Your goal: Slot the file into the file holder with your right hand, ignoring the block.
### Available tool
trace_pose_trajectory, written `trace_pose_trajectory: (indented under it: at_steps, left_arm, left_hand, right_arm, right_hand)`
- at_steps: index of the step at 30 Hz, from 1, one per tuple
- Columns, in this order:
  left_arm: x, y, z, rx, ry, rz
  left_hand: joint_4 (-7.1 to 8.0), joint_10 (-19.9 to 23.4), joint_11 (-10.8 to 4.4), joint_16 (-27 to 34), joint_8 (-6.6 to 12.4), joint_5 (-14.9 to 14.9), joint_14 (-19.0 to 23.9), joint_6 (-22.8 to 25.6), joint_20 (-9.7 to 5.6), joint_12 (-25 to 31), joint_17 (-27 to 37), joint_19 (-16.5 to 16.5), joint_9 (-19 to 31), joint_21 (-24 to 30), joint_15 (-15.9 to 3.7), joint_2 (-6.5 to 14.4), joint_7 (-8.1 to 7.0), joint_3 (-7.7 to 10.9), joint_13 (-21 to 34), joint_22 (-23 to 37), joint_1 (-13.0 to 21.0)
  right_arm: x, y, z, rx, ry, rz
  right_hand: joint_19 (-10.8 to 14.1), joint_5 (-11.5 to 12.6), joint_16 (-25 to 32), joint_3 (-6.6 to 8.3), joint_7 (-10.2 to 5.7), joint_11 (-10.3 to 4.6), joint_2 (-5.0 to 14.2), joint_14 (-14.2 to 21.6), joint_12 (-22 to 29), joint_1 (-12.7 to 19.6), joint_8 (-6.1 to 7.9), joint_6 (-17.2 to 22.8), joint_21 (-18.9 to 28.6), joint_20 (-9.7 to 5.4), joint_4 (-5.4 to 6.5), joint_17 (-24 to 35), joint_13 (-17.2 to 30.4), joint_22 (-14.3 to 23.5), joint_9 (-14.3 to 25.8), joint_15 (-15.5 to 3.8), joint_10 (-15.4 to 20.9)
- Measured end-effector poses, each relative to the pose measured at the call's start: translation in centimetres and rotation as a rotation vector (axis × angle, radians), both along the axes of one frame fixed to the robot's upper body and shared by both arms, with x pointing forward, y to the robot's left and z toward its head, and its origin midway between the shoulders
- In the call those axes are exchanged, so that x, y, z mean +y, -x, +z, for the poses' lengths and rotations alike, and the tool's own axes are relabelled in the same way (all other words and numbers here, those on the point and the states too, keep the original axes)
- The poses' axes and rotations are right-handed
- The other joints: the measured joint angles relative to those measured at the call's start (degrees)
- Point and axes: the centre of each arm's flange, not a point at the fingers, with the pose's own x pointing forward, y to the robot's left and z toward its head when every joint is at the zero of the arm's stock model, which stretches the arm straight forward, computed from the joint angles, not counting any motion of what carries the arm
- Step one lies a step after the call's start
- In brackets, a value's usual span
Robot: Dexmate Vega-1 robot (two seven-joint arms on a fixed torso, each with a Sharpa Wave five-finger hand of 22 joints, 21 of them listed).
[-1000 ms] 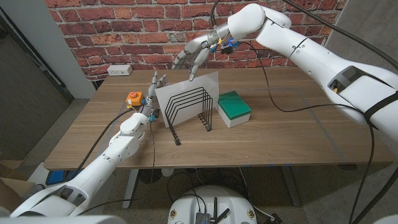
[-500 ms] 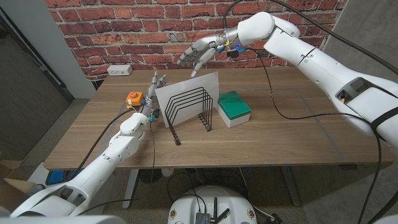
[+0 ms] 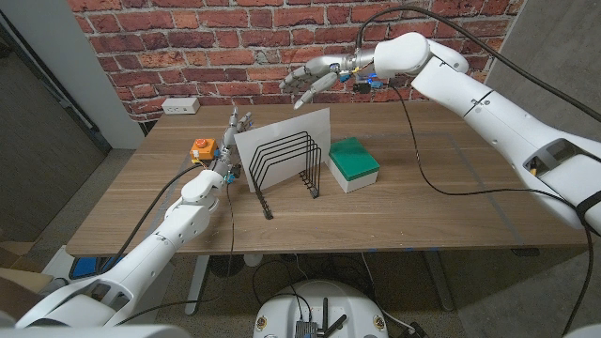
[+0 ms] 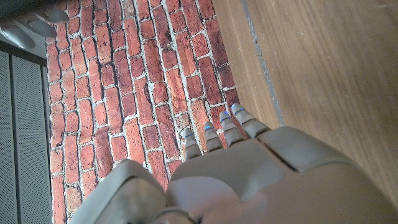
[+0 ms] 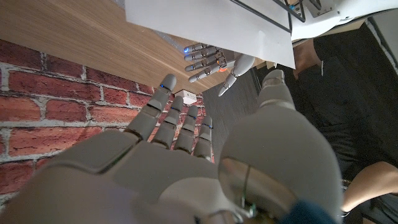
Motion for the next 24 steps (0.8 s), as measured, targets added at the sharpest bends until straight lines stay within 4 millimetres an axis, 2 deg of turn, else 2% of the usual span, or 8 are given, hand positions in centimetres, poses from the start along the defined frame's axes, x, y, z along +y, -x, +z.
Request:
trace_pose_trajectory:
  at_steps: [8, 9, 16, 24]
  left_arm:
    - [0.0, 0.0, 0.0, 0.001, 0.0, 0.0]
    - [0.0, 0.0, 0.0, 0.001, 0.0, 0.001]
    - [0.0, 0.0, 0.0, 0.001, 0.0, 0.001]
    - [0.0, 0.0, 0.0, 0.002, -0.001, 0.001]
  left_hand:
    - [0.0, 0.0, 0.0, 0.0, 0.0, 0.0, 0.0, 0.0, 0.0, 0.0, 0.0, 0.0, 0.0, 0.0, 0.0, 0.0, 0.0, 0.0, 0.0, 0.0, 0.0]
    - [0.0, 0.0, 0.0, 0.0, 0.0, 0.0, 0.0, 0.0, 0.0, 0.0, 0.0, 0.0, 0.0, 0.0, 0.0, 0.0, 0.0, 0.0, 0.0, 0.0, 0.0]
    - [0.0, 0.0, 0.0, 0.0, 0.0, 0.0, 0.0, 0.0, 0.0, 0.0, 0.0, 0.0, 0.0, 0.0, 0.0, 0.0, 0.0, 0.0, 0.0, 0.0, 0.0]
    - [0.0, 0.0, 0.0, 0.0, 0.0, 0.0, 0.0, 0.0, 0.0, 0.0, 0.0, 0.0, 0.0, 0.0, 0.0, 0.0, 0.0, 0.0, 0.0, 0.0, 0.0]
  right_arm:
    - [-2.6, -0.6, -1.6, 0.029, -0.064, -0.027]
    - [-3.0, -0.7, -1.5, 0.032, -0.123, -0.025]
    - [-5.2, -1.3, -2.4, 0.043, -0.223, -0.04]
    - [-7.3, -2.1, -3.6, 0.05, -0.335, -0.056]
  right_hand:
    - [-0.7, 0.0, 0.0, -0.14, -0.45, 0.0, 0.3, -0.2, 0.0, -0.3, 0.0, 0.4, -0.7, -0.06, 0.33, -0.3, -0.4, 0.0, 0.0, 0.18, 0.0]
    - [-0.8, -0.1, 0.0, -0.01, -0.65, 0.0, 0.42, -0.2, 0.0, -0.4, 0.0, 0.6, -0.9, -0.21, 0.46, -0.3, -0.4, 0.0, 0.0, 0.18, 0.0]
    - [-1.4, -0.5, 0.0, -0.19, -0.8, 0.0, 1.05, -0.5, 0.0, -1.1, 0.0, 1.2, -1.6, -0.17, 0.71, -0.8, -0.9, 0.0, 0.0, -0.11, 0.0]
    - [-3.8, -0.7, 0.0, -0.42, -0.98, -0.33, 1.34, -1.8, 0.0, -2.6, -0.02, 1.4, -3.3, 0.02, 0.95, -1.4, -1.6, 0.0, 0.0, 0.13, -0.3]
